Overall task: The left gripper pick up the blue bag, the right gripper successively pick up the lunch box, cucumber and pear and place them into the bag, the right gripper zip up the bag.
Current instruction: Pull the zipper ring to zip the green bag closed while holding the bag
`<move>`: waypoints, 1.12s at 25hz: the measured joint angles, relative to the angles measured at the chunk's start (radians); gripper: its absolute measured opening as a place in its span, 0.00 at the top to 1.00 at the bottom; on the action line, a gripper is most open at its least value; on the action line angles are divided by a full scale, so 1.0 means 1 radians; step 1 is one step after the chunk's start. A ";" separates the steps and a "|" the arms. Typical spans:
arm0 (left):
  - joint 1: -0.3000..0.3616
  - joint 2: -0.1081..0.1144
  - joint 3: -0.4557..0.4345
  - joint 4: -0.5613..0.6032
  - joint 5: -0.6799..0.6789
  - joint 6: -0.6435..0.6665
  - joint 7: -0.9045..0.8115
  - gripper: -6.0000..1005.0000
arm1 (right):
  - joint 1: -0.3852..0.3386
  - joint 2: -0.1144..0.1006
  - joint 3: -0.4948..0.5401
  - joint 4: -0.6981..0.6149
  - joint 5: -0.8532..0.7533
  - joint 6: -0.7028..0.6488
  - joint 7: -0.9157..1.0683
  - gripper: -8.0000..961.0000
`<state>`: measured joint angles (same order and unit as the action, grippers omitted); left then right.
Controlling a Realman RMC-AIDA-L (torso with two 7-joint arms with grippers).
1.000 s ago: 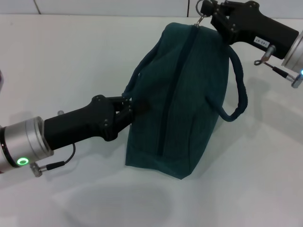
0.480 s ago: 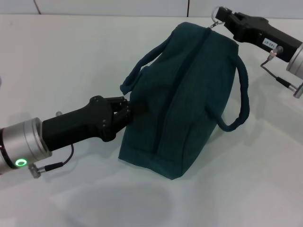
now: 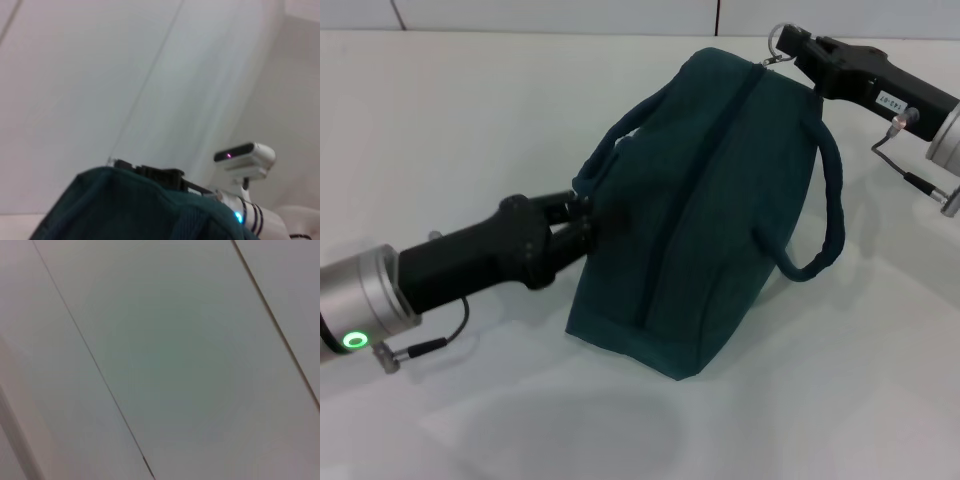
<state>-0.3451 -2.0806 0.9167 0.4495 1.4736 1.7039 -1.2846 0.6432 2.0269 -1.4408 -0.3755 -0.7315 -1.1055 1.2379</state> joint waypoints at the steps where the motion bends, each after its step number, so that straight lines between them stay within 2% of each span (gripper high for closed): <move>1: 0.003 -0.003 -0.033 -0.001 -0.001 0.002 -0.003 0.89 | 0.000 -0.001 0.000 0.000 0.000 -0.001 0.001 0.96; 4: 0.006 -0.004 -0.070 -0.002 -0.007 0.007 -0.016 0.88 | -0.001 -0.002 0.000 0.000 -0.001 -0.002 0.002 0.96; 10: -0.005 0.003 -0.140 0.003 -0.074 0.012 -0.123 0.63 | -0.004 -0.002 0.001 0.000 -0.001 -0.013 0.004 0.96; 14: -0.079 0.013 -0.139 0.025 -0.063 -0.035 -0.208 0.47 | -0.006 -0.004 0.001 -0.001 0.000 -0.016 0.004 0.96; 16: -0.152 0.025 -0.134 0.025 -0.009 -0.095 -0.279 0.39 | -0.007 -0.004 0.001 -0.003 0.000 -0.019 0.002 0.96; 17: -0.152 0.025 -0.134 0.025 -0.009 -0.095 -0.279 0.34 | -0.007 -0.004 0.001 -0.003 0.000 -0.021 0.001 0.96; 20: -0.225 0.035 -0.134 0.026 0.068 -0.140 -0.361 0.21 | -0.010 -0.004 0.004 -0.003 0.000 -0.034 -0.001 0.96; 24: -0.294 0.033 -0.134 0.026 0.147 -0.167 -0.440 0.15 | -0.017 -0.004 0.005 -0.008 0.000 -0.046 -0.007 0.96; 28: -0.314 0.028 -0.132 0.026 0.171 -0.200 -0.482 0.14 | -0.018 -0.004 0.006 -0.006 0.000 -0.063 -0.010 0.96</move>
<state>-0.6593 -2.0524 0.7843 0.4755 1.6444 1.5037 -1.7664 0.6255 2.0232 -1.4347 -0.3812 -0.7315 -1.1687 1.2278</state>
